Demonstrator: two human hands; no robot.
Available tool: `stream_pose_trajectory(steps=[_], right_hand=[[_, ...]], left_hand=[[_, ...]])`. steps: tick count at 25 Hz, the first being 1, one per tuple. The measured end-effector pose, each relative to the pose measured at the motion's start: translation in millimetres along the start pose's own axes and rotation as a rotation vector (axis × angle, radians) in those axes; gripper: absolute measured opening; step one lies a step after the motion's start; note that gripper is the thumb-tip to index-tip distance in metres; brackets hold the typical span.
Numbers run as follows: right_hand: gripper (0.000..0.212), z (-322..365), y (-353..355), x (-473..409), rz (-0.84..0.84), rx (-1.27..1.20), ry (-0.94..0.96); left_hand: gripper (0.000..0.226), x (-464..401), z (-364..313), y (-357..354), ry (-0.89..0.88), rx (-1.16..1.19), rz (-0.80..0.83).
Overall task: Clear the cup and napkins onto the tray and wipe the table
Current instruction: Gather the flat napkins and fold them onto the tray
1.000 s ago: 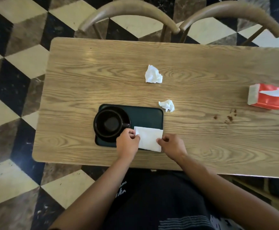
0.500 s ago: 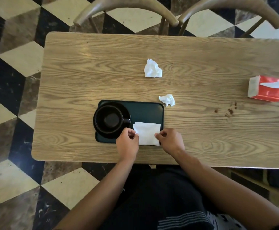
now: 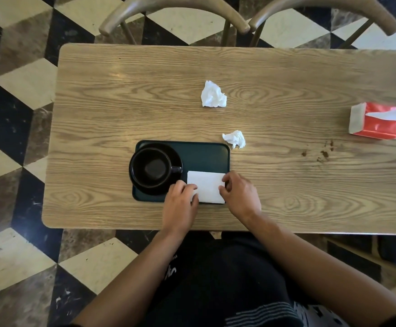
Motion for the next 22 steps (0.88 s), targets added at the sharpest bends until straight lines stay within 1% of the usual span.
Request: stream_pose_trajectory(steps=[2,3,6,8,13,22], right_hand=[[0.031,8,-10,1,0.066,0.09,0.112],[0.039,9,-14,0,0.088,0.14,0.136],[0.05,6,-23,-5,0.117,0.241,0.137],[0.052,3,-25,-7,0.117,0.254,0.128],[0.056,0,-22,-9,0.129,0.264,0.121],[0.053,0,-20,-11,0.172,0.278,0.107]], left_hand=[[0.032,-10,-5,-4,-0.11,-0.099,0.072],[0.038,-14,-7,-7,-0.122,-0.132,0.124],[0.05,-24,-11,-11,-0.073,-0.197,0.26],[0.051,-28,-13,-14,-0.051,-0.231,0.296],[0.045,-27,-16,-18,-0.022,-0.242,0.297],[0.043,-29,-20,-16,0.016,-0.259,0.347]])
Point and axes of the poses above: each hand's wrist, its own x-axis away from the middle knuckle, its own y-axis out of the back of the hand, z = x × y, the point moved 5 cm from there along -x, towards the middle knuckle, and after that the axes turned 12 degrees about z, right-handed, at the moved point
